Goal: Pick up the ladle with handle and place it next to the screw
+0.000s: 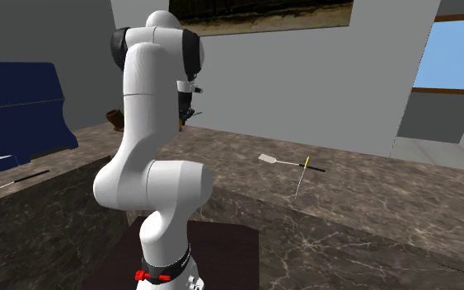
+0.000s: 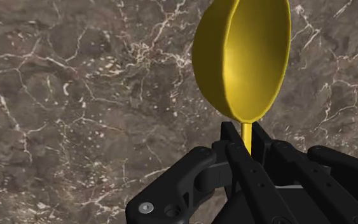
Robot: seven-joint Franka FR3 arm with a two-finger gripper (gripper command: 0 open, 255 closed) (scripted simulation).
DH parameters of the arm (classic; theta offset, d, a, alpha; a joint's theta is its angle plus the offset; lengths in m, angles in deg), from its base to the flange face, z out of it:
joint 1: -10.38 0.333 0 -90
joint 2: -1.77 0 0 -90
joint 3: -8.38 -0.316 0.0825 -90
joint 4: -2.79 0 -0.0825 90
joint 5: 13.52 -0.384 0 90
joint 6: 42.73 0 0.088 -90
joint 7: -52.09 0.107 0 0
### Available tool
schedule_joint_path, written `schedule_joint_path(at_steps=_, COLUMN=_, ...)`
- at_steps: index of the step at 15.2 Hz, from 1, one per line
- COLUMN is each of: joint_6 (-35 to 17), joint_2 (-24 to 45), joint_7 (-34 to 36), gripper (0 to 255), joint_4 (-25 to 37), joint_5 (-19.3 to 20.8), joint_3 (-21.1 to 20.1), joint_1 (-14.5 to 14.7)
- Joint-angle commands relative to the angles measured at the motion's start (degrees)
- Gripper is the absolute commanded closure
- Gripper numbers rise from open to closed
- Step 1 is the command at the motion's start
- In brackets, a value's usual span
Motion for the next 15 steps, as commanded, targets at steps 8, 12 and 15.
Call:
schedule_joint_path(at_steps=8, joint_6=7.74, joint_2=18.4, joint_7=9.6, gripper=255, joint_4=27.6, joint_5=2.72, joint_3=-1.96, joint_1=6.5)
schedule_joint_path(at_steps=12, joint_6=10.05, joint_2=24.78, joint_7=11.54, gripper=255, joint_4=36.58, joint_5=3.41, joint_3=-2.1, joint_1=8.32)
schedule_joint_path(at_steps=15, joint_6=7.55, joint_2=24.47, joint_7=11.2, gripper=255, joint_4=33.74, joint_5=3.33, joint_3=-2.09, joint_1=8.26)
